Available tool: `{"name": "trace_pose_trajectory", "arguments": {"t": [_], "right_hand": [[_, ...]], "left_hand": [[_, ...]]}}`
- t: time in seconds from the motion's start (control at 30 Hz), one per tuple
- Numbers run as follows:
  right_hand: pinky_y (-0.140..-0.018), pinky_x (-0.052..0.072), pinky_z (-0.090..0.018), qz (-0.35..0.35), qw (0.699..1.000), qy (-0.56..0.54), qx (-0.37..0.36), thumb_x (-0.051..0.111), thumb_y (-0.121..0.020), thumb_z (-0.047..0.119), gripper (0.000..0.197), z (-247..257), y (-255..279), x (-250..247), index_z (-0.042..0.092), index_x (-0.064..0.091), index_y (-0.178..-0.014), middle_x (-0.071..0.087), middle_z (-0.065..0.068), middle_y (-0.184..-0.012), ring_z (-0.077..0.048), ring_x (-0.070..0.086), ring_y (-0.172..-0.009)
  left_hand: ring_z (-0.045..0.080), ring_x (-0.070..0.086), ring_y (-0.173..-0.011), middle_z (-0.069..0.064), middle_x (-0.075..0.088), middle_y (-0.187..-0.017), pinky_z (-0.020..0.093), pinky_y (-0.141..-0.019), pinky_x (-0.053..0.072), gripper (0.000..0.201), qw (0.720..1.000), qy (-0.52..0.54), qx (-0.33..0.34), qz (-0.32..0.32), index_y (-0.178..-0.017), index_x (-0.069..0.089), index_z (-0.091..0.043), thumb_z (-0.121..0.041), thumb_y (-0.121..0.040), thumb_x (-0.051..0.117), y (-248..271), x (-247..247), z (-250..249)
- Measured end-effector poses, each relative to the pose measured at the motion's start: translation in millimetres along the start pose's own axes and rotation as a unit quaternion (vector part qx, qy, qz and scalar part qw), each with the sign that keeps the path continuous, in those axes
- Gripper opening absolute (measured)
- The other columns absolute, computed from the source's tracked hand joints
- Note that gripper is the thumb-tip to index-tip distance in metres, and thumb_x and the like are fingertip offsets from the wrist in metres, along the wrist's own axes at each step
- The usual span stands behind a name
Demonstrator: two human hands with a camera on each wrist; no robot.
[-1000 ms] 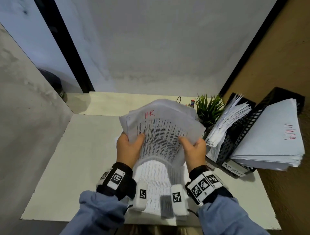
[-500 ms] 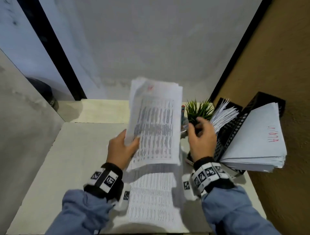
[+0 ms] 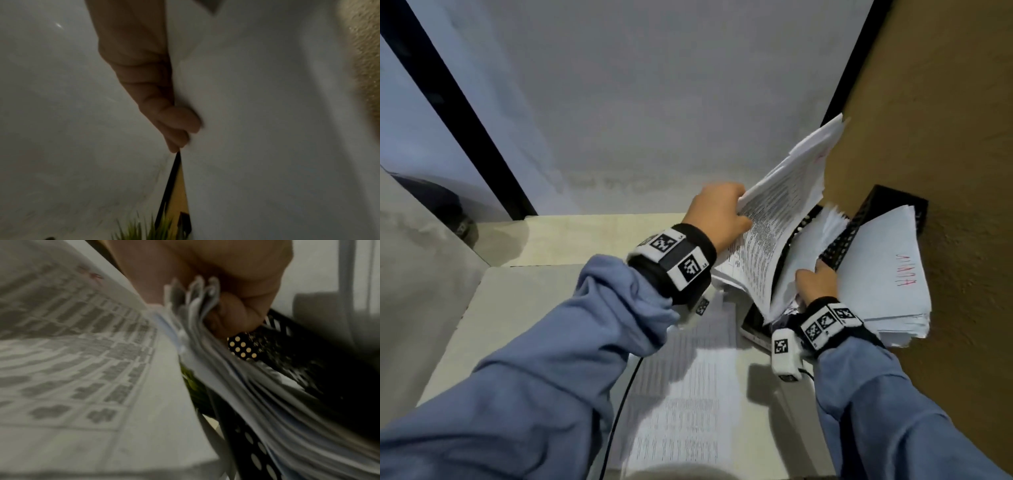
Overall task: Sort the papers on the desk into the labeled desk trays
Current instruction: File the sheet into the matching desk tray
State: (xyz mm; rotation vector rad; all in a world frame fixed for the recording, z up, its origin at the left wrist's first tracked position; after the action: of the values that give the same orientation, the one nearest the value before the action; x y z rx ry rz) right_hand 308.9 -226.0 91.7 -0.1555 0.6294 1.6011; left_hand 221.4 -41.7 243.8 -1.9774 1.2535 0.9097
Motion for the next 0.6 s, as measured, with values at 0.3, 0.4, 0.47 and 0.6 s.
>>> {"name": "trace_pose_trajectory", "arguments": {"t": [0.3,0.4,0.47,0.6], "right_hand": [[-0.064,0.046,-0.032,0.002,0.993,0.08,-0.085,0.042,-0.08,0.005,0.034,25,2,-22,0.007,0.059,-0.109,0.062,-0.016,-0.089,-0.033,0.057,-0.072],[-0.077,0.05,-0.037,-0.01,0.989,0.104,-0.107,0.045,-0.081,0.01,0.033,32,2,-24,0.013,0.06,-0.111,0.066,-0.017,-0.101,-0.037,0.06,-0.089],[-0.079,0.049,-0.036,-0.028,0.984,0.127,-0.118,0.047,-0.082,0.014,0.037,34,4,-24,0.017,0.058,-0.117,0.065,-0.016,-0.105,-0.037,0.06,-0.094],[-0.082,0.048,-0.036,0.004,0.977,0.192,-0.095,0.054,-0.083,0.02,0.048,18,7,-10,0.013,0.046,-0.13,0.062,-0.019,-0.115,-0.038,0.058,-0.103]], "left_hand": [[0.034,0.061,-0.102,0.017,0.064,-0.109,0.038,-0.086,0.05,0.024,0.994,-0.069,0.025,0.084,-0.111,0.059,-0.005,-0.011,-0.088,0.055,-29,86,-42],[0.035,0.061,-0.103,0.018,0.063,-0.111,0.038,-0.085,0.049,0.023,0.992,-0.065,0.008,0.106,-0.112,0.057,-0.003,-0.009,-0.09,0.053,-33,110,-43],[0.037,0.061,-0.101,0.019,0.062,-0.11,0.038,-0.081,0.048,0.024,0.991,-0.048,-0.021,0.121,-0.112,0.053,-0.003,-0.01,-0.089,0.053,-33,125,-36],[0.038,0.059,-0.105,0.022,0.059,-0.117,0.039,-0.083,0.046,0.031,0.981,-0.026,-0.069,0.18,-0.12,0.043,-0.001,-0.011,-0.092,0.051,-22,153,-18]]}}
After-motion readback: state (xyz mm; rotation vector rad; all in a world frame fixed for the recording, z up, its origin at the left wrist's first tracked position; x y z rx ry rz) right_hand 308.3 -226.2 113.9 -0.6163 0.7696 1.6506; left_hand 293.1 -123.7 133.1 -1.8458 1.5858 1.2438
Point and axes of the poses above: each hand's wrist, its own y-axis away from the middle knuckle, its own x-axis out of the palm, z = x × y, the point moved 6 cm from there along -y, towards the middle knuckle
